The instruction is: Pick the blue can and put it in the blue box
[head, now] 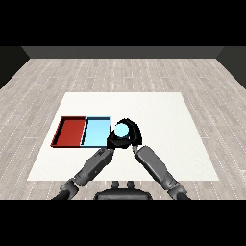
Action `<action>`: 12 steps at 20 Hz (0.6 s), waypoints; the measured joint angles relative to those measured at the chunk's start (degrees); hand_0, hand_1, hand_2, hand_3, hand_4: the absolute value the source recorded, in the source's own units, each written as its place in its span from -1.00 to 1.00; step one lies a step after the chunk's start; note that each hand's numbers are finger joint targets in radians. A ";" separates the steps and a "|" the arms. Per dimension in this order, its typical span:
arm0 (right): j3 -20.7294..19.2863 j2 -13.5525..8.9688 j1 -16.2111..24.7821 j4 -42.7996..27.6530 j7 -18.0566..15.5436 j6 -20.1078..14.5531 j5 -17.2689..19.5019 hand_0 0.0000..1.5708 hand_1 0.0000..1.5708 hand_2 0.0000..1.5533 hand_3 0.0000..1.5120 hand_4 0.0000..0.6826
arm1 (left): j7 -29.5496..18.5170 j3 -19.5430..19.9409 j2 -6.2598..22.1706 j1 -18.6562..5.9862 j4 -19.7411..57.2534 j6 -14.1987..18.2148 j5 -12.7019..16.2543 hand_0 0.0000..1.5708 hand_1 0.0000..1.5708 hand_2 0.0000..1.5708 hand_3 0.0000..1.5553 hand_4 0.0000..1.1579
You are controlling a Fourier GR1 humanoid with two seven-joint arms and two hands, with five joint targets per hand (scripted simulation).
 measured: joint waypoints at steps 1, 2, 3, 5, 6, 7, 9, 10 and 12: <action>0.11 0.06 -0.06 0.74 -0.79 0.45 -0.80 0.64 0.64 0.73 0.71 0.39 | -1.41 -0.51 0.01 -0.31 1.03 0.05 0.68 1.00 1.00 1.00 0.96 0.89; -0.07 0.04 0.58 -0.04 -0.66 1.19 -0.91 0.48 0.48 0.60 0.45 0.16 | -1.44 -0.66 -0.04 0.10 0.34 0.92 0.35 1.00 1.00 1.00 0.98 0.82; -0.45 0.18 0.47 0.37 -0.90 2.08 -1.70 0.05 0.05 0.19 -0.18 -0.91 | -2.34 -0.11 -0.20 -0.27 1.37 0.35 0.35 1.00 1.00 1.00 0.98 0.80; -0.46 0.01 0.53 1.21 -0.34 3.46 -1.00 -1.00 -1.00 -1.00 -1.00 -1.00 | -3.50 -0.19 -0.25 -0.76 1.99 0.76 0.29 1.00 1.00 1.00 0.97 0.94; -0.27 -0.20 0.59 0.98 0.30 3.80 -0.26 -1.00 -1.00 -1.00 -1.00 -1.00 | -4.14 -0.36 -0.28 -0.74 2.06 0.86 0.34 1.00 1.00 1.00 0.97 0.94; -0.21 -0.30 0.72 0.73 0.88 4.14 0.47 -1.00 -1.00 -1.00 -1.00 -1.00 | -4.71 -0.52 -0.30 -0.74 2.10 0.91 0.42 1.00 1.00 1.00 0.97 0.94; -0.40 -0.20 1.07 0.29 1.85 4.90 1.89 -1.00 -1.00 -1.00 -1.00 -1.00 | -5.59 -0.79 -0.35 -0.77 2.21 0.97 0.62 1.00 1.00 1.00 0.97 0.94; -0.62 -0.09 1.26 0.13 2.23 5.29 2.54 -1.00 -1.00 -1.00 -1.00 -1.00 | -6.27 -1.38 -0.33 -1.28 2.76 1.17 1.30 1.00 1.00 1.00 0.97 0.94; -0.82 -0.40 2.30 -1.97 4.10 5.78 3.72 -1.00 -1.00 -1.00 -1.00 -1.00 | -6.88 -1.13 -0.38 -0.45 2.16 0.73 0.82 1.00 1.00 1.00 0.96 0.96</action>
